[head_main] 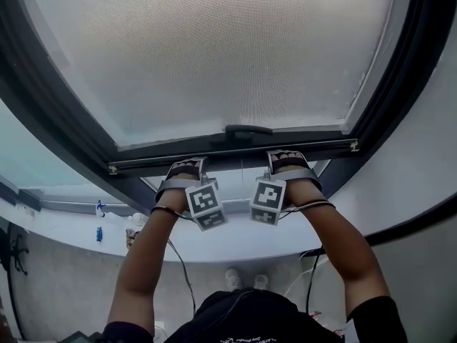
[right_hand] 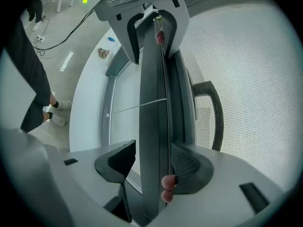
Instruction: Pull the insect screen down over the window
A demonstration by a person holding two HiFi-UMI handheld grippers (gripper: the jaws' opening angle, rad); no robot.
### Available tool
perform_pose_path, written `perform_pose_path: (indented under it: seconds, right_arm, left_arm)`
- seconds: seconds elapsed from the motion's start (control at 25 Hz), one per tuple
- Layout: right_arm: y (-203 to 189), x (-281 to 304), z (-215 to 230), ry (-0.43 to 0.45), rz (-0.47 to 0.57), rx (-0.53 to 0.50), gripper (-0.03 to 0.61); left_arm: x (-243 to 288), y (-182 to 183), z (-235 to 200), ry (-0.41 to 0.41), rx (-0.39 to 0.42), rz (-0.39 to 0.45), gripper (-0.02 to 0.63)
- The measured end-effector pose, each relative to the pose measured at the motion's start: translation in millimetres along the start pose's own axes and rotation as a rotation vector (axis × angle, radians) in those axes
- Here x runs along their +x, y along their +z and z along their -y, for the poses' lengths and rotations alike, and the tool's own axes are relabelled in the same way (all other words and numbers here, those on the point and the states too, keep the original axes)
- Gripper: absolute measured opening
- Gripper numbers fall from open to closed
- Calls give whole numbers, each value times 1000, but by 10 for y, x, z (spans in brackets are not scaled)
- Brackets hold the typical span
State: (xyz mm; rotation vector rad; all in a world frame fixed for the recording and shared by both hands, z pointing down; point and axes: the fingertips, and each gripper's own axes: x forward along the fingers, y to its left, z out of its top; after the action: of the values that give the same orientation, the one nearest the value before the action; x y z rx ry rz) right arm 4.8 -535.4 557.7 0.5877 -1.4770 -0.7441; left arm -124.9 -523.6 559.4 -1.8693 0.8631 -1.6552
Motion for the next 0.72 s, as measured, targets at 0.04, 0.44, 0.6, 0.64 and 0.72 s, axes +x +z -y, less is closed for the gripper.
perform_pose_path:
  seconds: [0.04,0.44,0.6,0.64,0.72]
  right_arm:
    - [-1,1,-11,8,-3,-5,236]
    - [-12,36,63,9,1,-20,236]
    - [-2,77,78,-55,-6,-17,236]
    - [0,78,81,-51,-6,-17,236]
    - [2,68,86,-38,-2,-17,236]
  left_arm:
    - [0,-1,0,-3,-6,2,239]
    - [60,0,-63,19,34,-32,239]
    - [69,5,-49,41,-1,-10,239]
    - [70,2,-53,35,-3,-16,239]
    - [70,-2,-56,17,-5,-21,239]
